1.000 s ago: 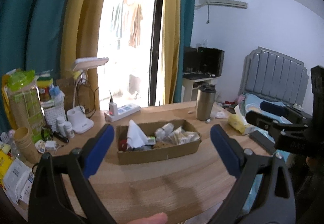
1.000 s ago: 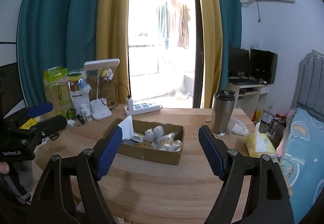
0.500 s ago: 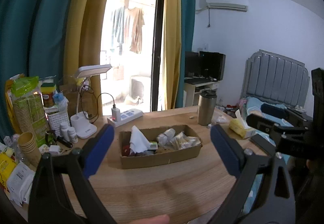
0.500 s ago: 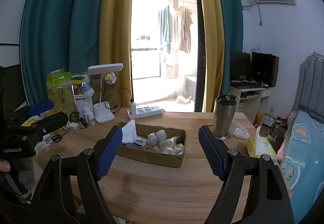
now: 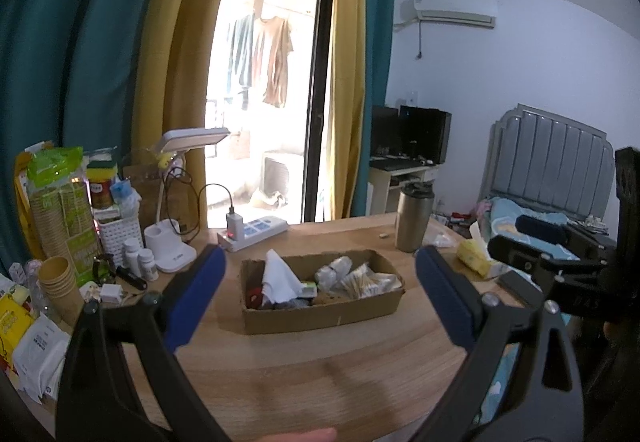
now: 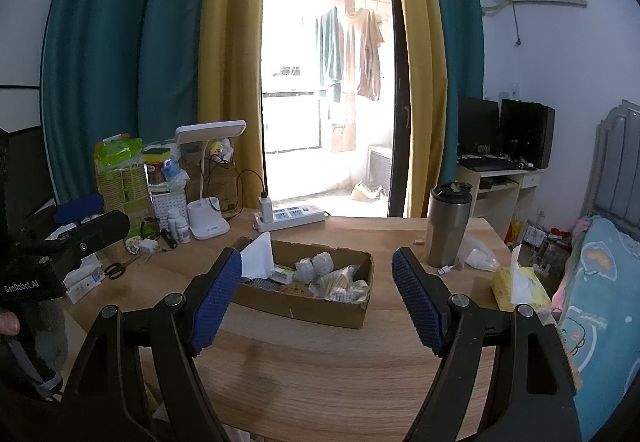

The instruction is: Organize soft objects

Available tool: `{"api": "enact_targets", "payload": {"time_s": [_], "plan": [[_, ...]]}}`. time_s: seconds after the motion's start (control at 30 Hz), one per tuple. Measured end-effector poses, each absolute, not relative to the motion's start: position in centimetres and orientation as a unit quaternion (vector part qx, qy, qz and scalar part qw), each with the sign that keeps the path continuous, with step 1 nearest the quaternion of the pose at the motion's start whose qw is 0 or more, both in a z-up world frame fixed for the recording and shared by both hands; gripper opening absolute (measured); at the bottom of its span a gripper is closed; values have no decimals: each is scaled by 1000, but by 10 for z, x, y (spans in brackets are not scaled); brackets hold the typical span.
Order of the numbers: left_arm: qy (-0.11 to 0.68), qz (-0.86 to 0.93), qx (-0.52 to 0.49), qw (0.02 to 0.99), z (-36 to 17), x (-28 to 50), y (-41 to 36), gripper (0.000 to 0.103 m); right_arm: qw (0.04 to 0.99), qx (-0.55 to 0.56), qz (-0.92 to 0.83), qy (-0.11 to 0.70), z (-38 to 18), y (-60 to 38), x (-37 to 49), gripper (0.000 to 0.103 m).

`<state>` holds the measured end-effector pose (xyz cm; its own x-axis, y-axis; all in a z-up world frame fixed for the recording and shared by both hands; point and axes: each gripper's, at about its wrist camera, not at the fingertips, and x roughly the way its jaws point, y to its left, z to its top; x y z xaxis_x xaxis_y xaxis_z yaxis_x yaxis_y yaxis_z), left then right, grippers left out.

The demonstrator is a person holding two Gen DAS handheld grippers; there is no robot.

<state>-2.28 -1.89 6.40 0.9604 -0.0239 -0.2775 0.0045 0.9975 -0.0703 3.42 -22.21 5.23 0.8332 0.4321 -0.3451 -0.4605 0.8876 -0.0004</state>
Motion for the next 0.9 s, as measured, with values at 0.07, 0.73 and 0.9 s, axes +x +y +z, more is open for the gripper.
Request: {"api": "enact_targets", "payload": {"time_s": [0.07,0.73,0.9], "plan": [[141,-7,-35,989,63,-22,-19,97,956,-42,234,170,52,-222,34,81],[143,-6,-37,989,62,-24,-19,97,955,-44,236,172,48,-220,33,81],[143,-8,-37,989,61,-23,-19,97,955,-44,236,173,48,-220,33,81]]}}
